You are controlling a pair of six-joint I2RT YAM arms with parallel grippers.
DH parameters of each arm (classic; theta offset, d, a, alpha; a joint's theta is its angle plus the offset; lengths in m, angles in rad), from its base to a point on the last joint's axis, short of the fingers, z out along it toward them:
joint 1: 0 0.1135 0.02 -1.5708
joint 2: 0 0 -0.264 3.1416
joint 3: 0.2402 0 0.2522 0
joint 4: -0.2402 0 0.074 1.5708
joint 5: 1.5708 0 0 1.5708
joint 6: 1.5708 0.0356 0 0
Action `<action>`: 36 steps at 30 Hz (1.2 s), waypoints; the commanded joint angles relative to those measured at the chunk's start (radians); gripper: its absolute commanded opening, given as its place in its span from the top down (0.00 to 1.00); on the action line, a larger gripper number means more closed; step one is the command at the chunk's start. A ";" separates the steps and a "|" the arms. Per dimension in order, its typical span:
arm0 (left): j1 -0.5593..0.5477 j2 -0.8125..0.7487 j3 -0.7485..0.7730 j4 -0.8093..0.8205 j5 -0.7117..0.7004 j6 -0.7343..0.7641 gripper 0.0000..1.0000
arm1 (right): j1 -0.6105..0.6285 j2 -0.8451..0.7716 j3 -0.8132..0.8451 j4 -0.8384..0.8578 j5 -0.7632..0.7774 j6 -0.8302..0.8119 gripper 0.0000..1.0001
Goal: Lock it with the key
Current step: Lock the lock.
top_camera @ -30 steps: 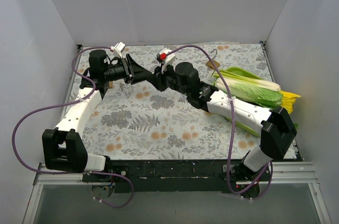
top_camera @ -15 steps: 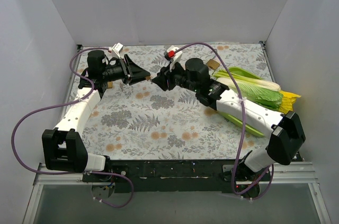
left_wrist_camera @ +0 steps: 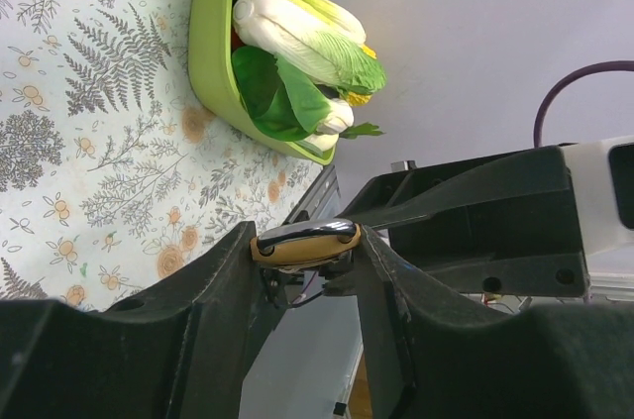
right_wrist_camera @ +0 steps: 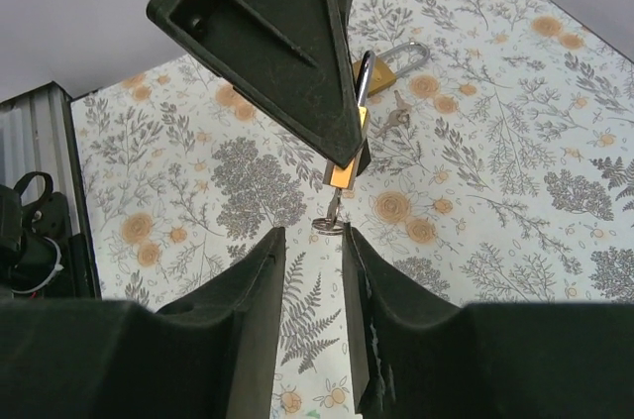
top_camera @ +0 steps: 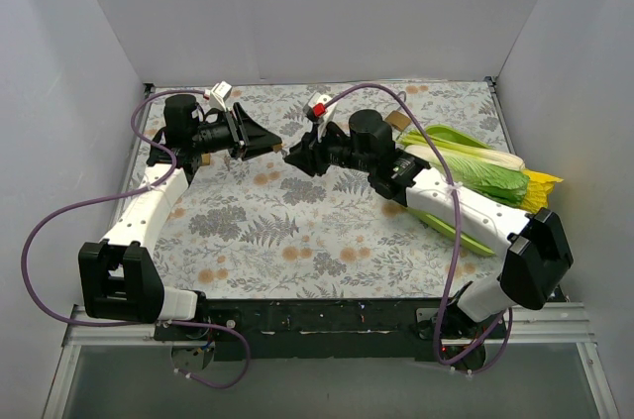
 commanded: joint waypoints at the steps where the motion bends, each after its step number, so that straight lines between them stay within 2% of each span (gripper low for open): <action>1: -0.001 -0.042 0.024 0.010 0.034 0.006 1.00 | 0.003 0.022 0.041 0.019 -0.031 -0.018 0.65; 15: -0.031 -0.050 0.014 0.024 0.055 0.011 1.00 | 0.003 0.046 0.046 0.041 -0.024 -0.012 0.66; 18: -0.033 -0.050 0.018 0.024 0.058 0.009 1.00 | 0.003 0.048 0.047 0.044 -0.026 -0.012 0.71; 19: -0.031 -0.050 0.018 0.024 0.058 0.011 1.00 | 0.003 0.048 0.046 0.045 -0.026 -0.012 0.80; 23: -0.031 -0.050 0.015 0.025 0.055 0.009 1.00 | 0.003 0.042 0.040 0.042 -0.020 -0.013 0.98; 28: -0.030 -0.049 0.015 0.022 0.029 0.012 1.00 | 0.003 0.026 0.024 0.031 -0.014 -0.024 0.99; 36: 0.053 -0.007 0.107 0.047 -0.044 0.003 1.00 | 0.003 -0.010 -0.045 0.011 -0.035 0.030 0.99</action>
